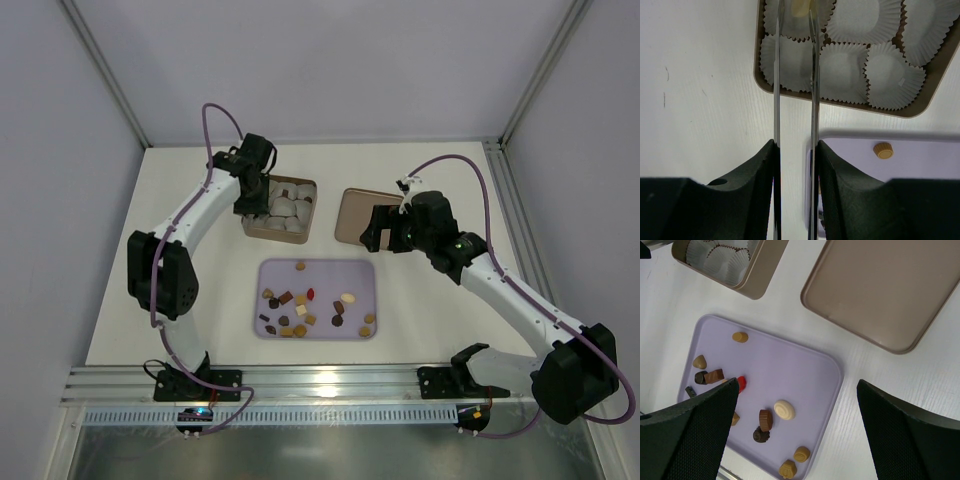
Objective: Pack the chocolate
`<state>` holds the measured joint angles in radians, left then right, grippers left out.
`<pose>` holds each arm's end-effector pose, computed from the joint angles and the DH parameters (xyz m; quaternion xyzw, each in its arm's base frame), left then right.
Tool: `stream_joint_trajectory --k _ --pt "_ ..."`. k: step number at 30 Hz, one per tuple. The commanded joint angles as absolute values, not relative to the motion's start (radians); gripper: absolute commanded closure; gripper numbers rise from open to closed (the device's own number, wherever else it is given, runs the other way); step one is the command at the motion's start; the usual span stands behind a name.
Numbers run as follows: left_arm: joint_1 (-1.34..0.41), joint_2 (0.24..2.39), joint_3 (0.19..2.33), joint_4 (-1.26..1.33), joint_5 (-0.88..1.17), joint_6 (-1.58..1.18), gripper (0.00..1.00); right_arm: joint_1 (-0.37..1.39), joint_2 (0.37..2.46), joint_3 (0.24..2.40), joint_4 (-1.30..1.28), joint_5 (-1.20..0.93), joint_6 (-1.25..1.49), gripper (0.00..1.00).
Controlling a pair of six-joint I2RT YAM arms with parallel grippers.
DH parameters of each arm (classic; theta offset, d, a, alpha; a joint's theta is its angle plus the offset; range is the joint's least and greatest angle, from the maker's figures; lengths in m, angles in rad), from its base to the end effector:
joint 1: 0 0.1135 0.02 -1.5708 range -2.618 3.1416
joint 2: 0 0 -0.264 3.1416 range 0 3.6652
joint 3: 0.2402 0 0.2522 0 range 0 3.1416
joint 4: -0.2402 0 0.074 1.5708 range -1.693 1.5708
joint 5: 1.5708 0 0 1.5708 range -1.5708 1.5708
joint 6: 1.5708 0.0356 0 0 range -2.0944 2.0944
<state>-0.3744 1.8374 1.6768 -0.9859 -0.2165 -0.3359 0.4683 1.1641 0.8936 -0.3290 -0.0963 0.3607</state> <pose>0.3618 -0.1340 0.2891 -0.0040 0.9721 0.0262 0.2330 0.2287 0.1195 0.2866 -0.0699 0.8809 0.2267 0.4096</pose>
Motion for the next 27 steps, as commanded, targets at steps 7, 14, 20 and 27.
stream_joint_trajectory --k 7,14,20,27 --pt "-0.374 1.720 1.723 -1.014 -0.167 -0.330 0.62 0.469 1.155 0.919 -0.308 -0.092 0.351 0.00" --pt "-0.419 1.628 1.706 -1.052 -0.130 -0.330 0.62 0.469 1.143 0.928 -0.319 -0.083 0.351 0.00" --pt "-0.534 1.494 1.591 -1.071 -0.133 -0.356 0.61 0.469 1.121 0.917 -0.330 -0.072 0.354 0.00" --pt "-0.676 1.349 1.457 -1.104 -0.150 -0.406 0.60 0.469 1.097 0.884 -0.324 -0.072 0.368 0.00"
